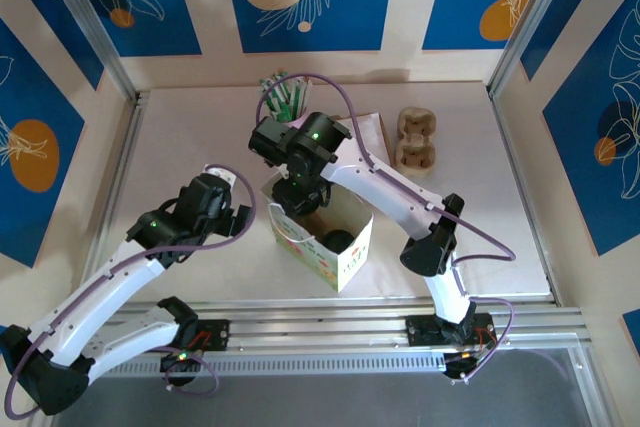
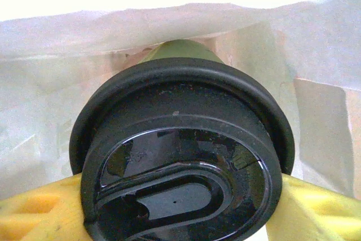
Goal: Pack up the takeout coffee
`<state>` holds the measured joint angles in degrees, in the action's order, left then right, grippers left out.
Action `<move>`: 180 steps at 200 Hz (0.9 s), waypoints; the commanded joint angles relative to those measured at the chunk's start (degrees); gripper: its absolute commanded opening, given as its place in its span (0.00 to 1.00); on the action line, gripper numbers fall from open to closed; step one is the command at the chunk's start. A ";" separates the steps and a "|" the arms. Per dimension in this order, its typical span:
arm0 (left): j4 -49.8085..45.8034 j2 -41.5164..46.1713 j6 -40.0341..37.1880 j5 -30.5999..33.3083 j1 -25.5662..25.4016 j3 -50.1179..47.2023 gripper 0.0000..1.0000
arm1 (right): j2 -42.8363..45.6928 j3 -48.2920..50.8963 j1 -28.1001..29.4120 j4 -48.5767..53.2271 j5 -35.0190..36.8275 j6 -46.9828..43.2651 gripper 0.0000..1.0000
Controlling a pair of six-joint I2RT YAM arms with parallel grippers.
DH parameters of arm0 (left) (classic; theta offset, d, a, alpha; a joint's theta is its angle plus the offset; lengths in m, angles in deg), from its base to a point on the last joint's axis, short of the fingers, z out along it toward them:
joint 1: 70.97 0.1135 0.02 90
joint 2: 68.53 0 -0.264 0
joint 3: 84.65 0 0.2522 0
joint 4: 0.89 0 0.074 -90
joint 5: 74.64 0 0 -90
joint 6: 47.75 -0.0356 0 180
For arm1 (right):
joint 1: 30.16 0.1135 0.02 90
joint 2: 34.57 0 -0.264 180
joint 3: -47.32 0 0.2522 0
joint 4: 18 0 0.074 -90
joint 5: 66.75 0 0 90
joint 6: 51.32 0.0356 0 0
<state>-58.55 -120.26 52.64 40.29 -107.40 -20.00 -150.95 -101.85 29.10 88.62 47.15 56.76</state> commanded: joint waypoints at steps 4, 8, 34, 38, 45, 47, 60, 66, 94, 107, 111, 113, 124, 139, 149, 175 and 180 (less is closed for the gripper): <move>-0.13 -0.23 -0.73 0.17 0.70 -0.53 1.00 | 2.46 -1.34 0.35 8.65 0.24 -0.98 0.68; -0.13 -0.36 -0.75 0.28 0.67 -0.53 1.00 | 2.59 -1.22 0.36 8.65 0.25 -0.97 0.68; -0.22 -0.48 -0.65 0.38 0.65 -0.54 1.00 | 3.14 -1.08 0.09 8.65 0.30 -1.13 0.68; -0.20 -0.51 -0.68 0.38 0.65 -0.53 1.00 | 3.12 -1.00 0.02 8.65 0.27 -1.19 0.68; -0.20 -0.55 -0.64 0.35 0.66 -0.58 1.00 | 3.33 -0.99 -0.04 8.65 0.29 -1.31 0.68; -0.17 -0.50 -0.64 0.38 0.70 -0.57 1.00 | 3.34 -0.99 -0.12 8.65 0.27 -1.37 0.68; -0.14 -0.61 -0.64 0.32 0.65 -0.53 1.00 | 3.52 -0.84 -0.25 8.65 -0.04 -1.51 0.68; -0.15 -0.62 -0.64 0.38 0.66 -0.58 1.00 | 3.53 -0.67 -0.30 8.65 -0.19 -1.64 0.68; -0.27 -0.73 -0.64 0.47 0.66 -0.53 1.00 | 3.27 1.12 -0.30 8.59 -0.76 -1.83 0.68; -0.30 -0.74 -0.64 0.47 0.66 -0.53 1.00 | 3.05 2.12 -0.35 8.57 -0.65 -1.77 0.68; -0.28 -0.72 -0.64 0.47 0.70 -0.53 1.00 | 2.97 2.33 -0.36 8.57 -0.63 -1.81 0.68; -0.30 -0.78 -0.64 0.43 0.66 -0.55 1.00 | 2.95 2.48 -0.35 8.57 -0.66 -1.80 0.68; -0.28 -0.78 -0.66 0.47 0.70 -0.53 1.00 | 3.08 3.41 -0.53 8.27 -1.44 -2.05 0.68; -0.28 -0.82 -0.64 0.43 0.66 -0.58 1.00 | 3.04 4.60 -0.81 8.04 -2.26 -2.26 0.68; -0.28 -0.79 -0.64 0.49 0.70 -0.54 1.00 | 3.12 5.30 -0.96 7.79 -2.43 -2.31 0.68; -0.30 -0.74 -0.64 0.51 0.65 -0.53 1.00 | 3.76 8.33 -1.48 5.88 -3.60 -2.61 0.68; -0.23 -0.75 -0.64 0.56 0.65 -0.54 1.00 | 3.82 8.89 -1.61 5.40 -3.79 -2.57 0.68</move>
<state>-58.57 -120.89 52.64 40.31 -107.35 -20.02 -149.26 -95.23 28.16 88.59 45.76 54.86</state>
